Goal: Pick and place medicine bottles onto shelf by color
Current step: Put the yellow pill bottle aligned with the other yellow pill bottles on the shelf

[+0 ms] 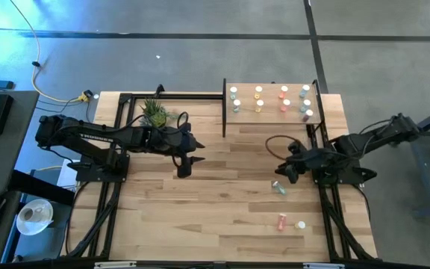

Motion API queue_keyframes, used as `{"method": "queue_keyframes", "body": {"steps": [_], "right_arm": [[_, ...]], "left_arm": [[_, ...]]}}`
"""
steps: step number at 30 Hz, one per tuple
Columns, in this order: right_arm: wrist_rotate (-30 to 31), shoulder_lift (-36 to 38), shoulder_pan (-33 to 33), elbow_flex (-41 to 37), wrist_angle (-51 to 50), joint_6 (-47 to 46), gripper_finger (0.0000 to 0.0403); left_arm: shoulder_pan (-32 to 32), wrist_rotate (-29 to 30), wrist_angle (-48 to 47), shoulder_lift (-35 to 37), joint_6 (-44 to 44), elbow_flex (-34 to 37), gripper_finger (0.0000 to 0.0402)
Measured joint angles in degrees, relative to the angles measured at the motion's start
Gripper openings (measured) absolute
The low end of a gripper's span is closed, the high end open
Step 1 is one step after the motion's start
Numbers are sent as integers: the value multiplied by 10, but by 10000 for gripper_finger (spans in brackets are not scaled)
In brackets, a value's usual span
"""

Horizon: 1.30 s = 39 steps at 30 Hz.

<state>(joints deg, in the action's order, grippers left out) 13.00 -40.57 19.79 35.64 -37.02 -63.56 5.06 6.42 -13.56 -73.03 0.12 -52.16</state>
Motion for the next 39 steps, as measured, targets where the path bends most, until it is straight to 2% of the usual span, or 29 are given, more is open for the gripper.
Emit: {"method": "queue_keyframes", "body": {"steps": [16, 20, 25, 31, 36, 39], "right_arm": [[2, -60, 149, 0, 27, -156, 163], [3, -68, 168, 0, 34, -186, 163], [5, -78, 186, 0, 93, -186, 163], [7, -84, 198, 1, 96, -205, 163], [40, -111, 211, 65, 72, -184, 163], [51, -140, 220, 123, -13, -178, 163]], "left_arm": [[0, 0, -4, 0, -25, 0, 193], [0, 0, -4, 0, -25, 0, 193], [0, 0, -4, 0, -30, 0, 193], [0, 0, -3, 0, -30, 0, 193], [0, 1, -3, 0, -30, 0, 193], [0, 1, -3, 0, -30, 0, 193]]}}
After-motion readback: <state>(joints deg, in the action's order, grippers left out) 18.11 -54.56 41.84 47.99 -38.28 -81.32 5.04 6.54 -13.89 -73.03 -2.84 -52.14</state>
